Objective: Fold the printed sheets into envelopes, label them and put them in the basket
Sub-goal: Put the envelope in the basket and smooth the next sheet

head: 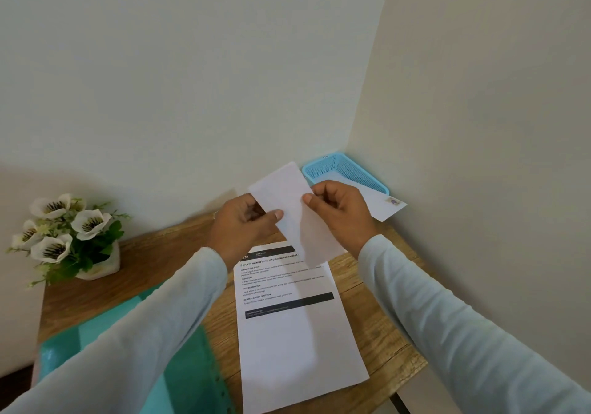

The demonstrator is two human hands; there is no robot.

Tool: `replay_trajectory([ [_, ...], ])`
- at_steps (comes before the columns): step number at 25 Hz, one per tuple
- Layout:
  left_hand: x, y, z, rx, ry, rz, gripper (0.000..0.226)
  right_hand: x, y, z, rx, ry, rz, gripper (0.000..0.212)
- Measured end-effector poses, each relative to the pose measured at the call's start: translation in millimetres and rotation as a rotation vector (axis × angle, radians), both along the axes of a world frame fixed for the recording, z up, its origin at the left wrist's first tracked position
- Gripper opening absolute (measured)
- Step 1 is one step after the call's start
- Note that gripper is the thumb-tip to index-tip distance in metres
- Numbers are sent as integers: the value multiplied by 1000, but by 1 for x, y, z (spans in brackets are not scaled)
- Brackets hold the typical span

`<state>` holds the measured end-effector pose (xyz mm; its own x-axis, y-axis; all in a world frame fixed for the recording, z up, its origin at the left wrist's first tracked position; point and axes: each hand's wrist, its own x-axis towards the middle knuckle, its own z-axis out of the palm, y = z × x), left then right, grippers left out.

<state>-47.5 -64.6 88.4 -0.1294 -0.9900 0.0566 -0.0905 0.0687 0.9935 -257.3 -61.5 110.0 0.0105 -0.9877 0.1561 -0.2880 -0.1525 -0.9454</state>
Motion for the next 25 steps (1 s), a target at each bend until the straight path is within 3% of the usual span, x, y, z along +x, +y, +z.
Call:
replay_trajectory([
  [3, 6, -6, 7, -100, -39, 49, 23, 1, 1, -5, -46, 201, 77, 16],
  [6, 11, -12, 12, -136, -130, -56, 6, 8, 1, -7, -92, 372, 180, 23],
  [10, 11, -8, 4, -95, -121, -81, 10, 17, 1, -11, -104, 387, 239, 19],
  [14, 16, -7, -7, -42, -41, -28, 1, 10, -1, -20, -76, 468, 257, 19],
  [18, 25, -8, -15, 34, 6, 65, 4, -7, -1, -32, 26, 526, 226, 20],
  [25, 32, -5, -48, 246, 64, 202, 2, -43, 1, -63, 258, 461, 73, 13],
])
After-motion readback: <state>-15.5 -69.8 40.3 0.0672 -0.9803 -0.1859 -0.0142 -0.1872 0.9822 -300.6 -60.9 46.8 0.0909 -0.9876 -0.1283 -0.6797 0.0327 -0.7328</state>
